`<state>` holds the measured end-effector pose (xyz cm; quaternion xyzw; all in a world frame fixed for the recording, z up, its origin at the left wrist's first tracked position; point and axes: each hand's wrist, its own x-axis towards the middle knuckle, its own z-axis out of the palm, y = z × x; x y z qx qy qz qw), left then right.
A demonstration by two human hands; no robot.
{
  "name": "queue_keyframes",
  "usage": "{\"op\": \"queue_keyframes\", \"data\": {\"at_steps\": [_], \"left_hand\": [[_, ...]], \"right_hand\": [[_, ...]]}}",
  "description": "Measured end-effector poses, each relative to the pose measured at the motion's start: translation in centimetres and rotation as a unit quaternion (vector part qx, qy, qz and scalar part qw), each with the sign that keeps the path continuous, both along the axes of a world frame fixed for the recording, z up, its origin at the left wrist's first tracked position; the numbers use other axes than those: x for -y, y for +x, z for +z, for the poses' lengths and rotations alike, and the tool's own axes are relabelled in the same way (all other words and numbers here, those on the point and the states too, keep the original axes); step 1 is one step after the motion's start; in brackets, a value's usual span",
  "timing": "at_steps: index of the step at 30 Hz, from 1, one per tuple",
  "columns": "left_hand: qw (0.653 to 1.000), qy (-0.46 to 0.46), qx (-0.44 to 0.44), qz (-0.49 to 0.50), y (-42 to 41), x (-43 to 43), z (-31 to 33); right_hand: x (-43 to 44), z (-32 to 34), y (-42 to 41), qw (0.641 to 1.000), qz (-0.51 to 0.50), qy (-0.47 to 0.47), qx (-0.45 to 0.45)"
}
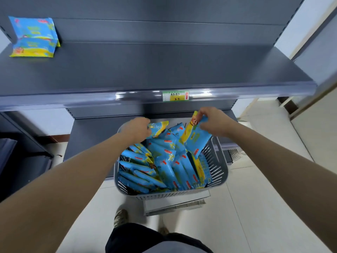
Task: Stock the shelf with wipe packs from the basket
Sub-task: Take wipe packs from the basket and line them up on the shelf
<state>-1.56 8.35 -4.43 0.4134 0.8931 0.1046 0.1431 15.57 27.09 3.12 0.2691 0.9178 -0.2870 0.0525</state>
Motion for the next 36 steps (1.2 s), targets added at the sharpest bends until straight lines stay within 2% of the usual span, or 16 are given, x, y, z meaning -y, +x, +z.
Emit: {"op": "queue_keyframes", "data": {"at_steps": [2, 4, 6, 8, 10, 12, 16, 20, 24, 28, 30, 32, 33, 36], "left_hand": [[0.994, 0.08, 0.057, 0.043, -0.4, 0.0, 1.9], [0.967, 0.163, 0.166, 0.107, -0.7, 0.1, 4.0], [0.898, 0.255, 0.312, 0.176, -0.9, 0.6, 5.9], [0.834, 0.329, 0.386, 0.216, -1.3, 1.5, 7.7], [0.799, 0.386, 0.396, 0.237, -1.9, 2.5, 9.1], [0.78, 0.431, 0.377, 0.254, -2.8, 3.9, 10.3], [0.769, 0.471, 0.327, 0.283, -5.4, 6.9, 12.1], [0.777, 0.475, 0.28, 0.305, -8.6, 10.1, 13.3], [0.748, 0.5, 0.284, 0.332, -13.4, 14.6, 14.5], [0.737, 0.492, 0.254, 0.387, -18.9, 19.2, 14.7], [0.707, 0.472, 0.28, 0.446, -21.5, 21.1, 14.6], [0.663, 0.456, 0.348, 0.481, -23.5, 22.8, 14.7], [0.653, 0.444, 0.378, 0.484, -24.4, 23.5, 14.8], [0.671, 0.403, 0.432, 0.447, -27.0, 25.2, 15.1]], "right_hand": [[0.0, 1.3, -0.9, 1.0, -0.008, -0.013, -0.025], [0.3, 2.9, -2.1, 0.997, -0.025, -0.037, -0.062], [0.5, 4.6, -3.4, 0.992, -0.031, -0.035, -0.114], [0.7, 6.1, -5.0, 0.982, -0.038, -0.059, -0.173], [1.3, 7.3, -6.7, 0.963, -0.053, -0.144, -0.222], [2.4, 8.3, -8.7, 0.953, -0.047, -0.177, -0.243], [5.2, 9.6, -13.2, 0.952, 0.002, -0.121, -0.281], [8.4, 10.8, -18.8, 0.955, 0.022, -0.023, -0.294], [12.3, 11.5, -25.0, 0.962, 0.04, -0.007, -0.269], [16.0, 11.6, -31.2, 0.968, 0.096, -0.026, -0.231], [17.5, 11.6, -34.1, 0.973, 0.125, 0.003, -0.196], [18.9, 11.4, -37.0, 0.976, 0.127, 0.023, -0.175], [19.5, 11.3, -38.4, 0.979, 0.115, 0.013, -0.169], [20.8, 10.8, -41.9, 0.985, 0.026, -0.077, -0.151]]}}
